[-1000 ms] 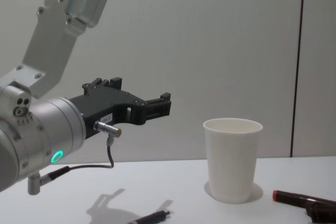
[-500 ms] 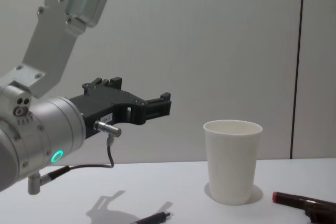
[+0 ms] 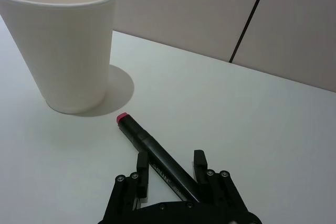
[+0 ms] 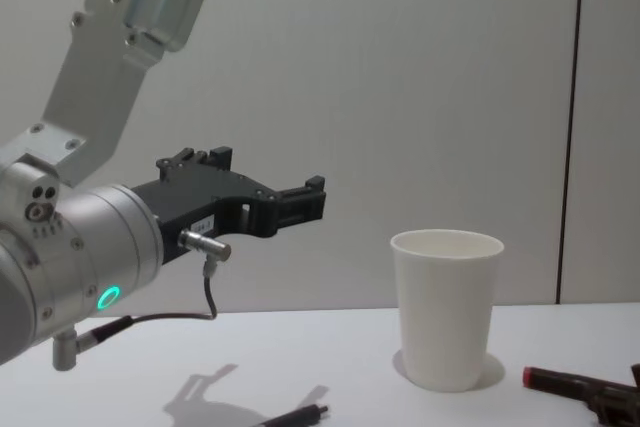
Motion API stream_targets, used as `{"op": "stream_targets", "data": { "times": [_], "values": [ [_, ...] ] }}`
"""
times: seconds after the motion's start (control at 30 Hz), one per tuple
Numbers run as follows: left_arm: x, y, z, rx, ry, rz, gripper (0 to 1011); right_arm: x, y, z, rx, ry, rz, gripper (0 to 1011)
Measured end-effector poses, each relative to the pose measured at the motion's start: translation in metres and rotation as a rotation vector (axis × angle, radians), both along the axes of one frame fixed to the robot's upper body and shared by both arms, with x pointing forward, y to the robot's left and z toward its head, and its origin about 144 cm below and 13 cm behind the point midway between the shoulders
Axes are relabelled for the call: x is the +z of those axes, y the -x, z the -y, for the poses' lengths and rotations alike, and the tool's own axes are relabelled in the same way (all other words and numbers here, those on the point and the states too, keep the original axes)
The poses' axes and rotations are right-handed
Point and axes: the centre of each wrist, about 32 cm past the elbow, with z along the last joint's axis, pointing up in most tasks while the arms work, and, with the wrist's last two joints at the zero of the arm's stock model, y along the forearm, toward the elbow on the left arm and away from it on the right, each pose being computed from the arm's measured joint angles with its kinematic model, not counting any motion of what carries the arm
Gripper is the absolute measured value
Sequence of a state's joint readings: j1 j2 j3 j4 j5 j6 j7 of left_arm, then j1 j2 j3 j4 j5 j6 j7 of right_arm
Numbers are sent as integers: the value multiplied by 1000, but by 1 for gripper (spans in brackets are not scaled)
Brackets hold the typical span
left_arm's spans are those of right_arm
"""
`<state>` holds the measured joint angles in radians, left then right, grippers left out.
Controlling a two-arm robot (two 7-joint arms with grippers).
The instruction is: Place the pen into the pen holder.
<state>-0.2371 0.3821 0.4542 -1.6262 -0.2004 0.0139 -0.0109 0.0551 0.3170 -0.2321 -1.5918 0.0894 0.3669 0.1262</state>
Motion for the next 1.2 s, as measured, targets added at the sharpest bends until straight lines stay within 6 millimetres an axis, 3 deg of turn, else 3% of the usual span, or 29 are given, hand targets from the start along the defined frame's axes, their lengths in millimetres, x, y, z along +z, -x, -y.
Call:
{"op": "stream_targets", "data": {
  "times": [0.13,0.47,1.2],
  "values": [
    [0,0,0,0,0,0,1001,0,0,0,2,-1,-1,501],
    [0,0,0,0,0,0,1001,1,-2,0,28,-58,0,225],
    [0,0,0,0,0,0,1001,6,-4,-7,87,-142,37,187]
  ]
}}
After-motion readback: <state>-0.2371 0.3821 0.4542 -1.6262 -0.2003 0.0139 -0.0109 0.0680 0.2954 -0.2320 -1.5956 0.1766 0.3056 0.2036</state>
